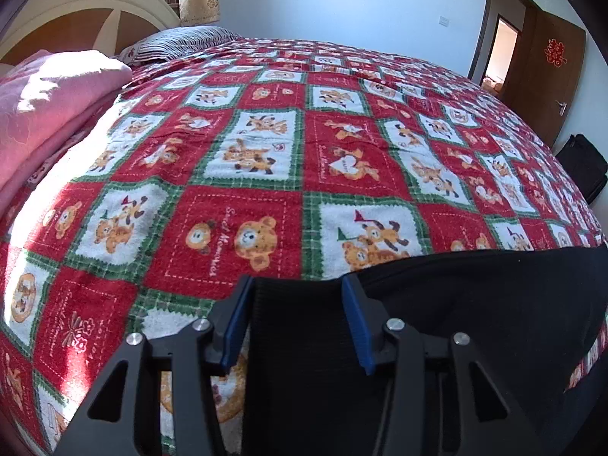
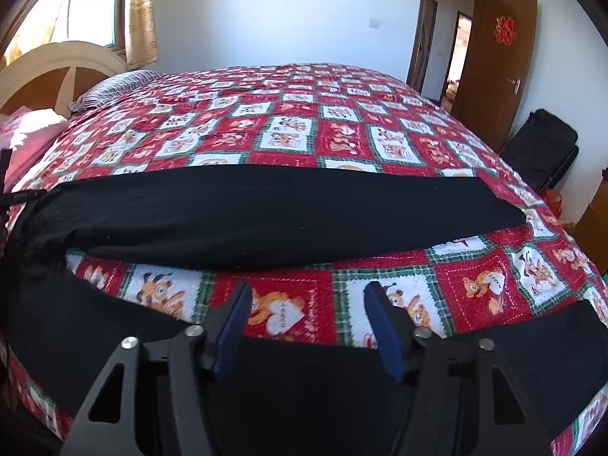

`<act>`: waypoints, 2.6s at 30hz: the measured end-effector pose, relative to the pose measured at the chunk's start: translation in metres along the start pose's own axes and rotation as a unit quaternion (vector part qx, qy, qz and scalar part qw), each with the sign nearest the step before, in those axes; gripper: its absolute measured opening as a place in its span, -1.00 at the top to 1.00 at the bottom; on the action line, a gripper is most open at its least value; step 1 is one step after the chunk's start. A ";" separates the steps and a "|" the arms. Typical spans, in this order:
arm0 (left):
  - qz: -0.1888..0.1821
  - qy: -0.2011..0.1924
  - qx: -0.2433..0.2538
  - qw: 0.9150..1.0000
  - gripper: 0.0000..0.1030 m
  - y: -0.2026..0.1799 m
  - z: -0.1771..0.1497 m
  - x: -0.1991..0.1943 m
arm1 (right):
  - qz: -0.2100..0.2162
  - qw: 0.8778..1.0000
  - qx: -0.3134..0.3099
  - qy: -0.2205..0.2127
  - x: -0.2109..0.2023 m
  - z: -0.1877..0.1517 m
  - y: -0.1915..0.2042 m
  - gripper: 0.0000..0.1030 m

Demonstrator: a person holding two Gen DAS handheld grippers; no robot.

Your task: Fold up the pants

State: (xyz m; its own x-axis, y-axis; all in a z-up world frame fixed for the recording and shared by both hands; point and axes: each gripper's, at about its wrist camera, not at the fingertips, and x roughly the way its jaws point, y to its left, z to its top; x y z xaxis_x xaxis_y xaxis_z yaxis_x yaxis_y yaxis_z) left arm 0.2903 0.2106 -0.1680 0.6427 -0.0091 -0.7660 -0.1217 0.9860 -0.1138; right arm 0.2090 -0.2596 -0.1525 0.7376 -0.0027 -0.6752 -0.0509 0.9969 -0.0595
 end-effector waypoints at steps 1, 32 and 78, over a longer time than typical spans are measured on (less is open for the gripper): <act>-0.005 0.000 -0.002 1.000 0.03 0.002 0.000 0.000 | -0.003 1.000 0.009 0.004 0.003 0.004 -0.009 -0.13; -0.056 -0.010 -0.007 0.998 0.35 0.010 0.002 0.001 | -0.093 0.979 0.178 0.047 0.069 0.103 -0.232 -0.24; -0.070 -0.056 0.057 0.994 0.75 -0.014 0.015 -0.038 | -0.087 0.988 0.120 0.039 0.107 0.136 -0.248 0.90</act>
State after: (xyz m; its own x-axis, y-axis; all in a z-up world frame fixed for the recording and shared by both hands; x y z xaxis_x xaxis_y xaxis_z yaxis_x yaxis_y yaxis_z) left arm 0.2790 0.1994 -0.1277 0.7278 -0.1363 -0.6721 0.0581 0.9888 -0.1375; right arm 0.3917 -0.4961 -0.1101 0.6668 -0.1714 -0.7253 0.2399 0.9708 -0.0090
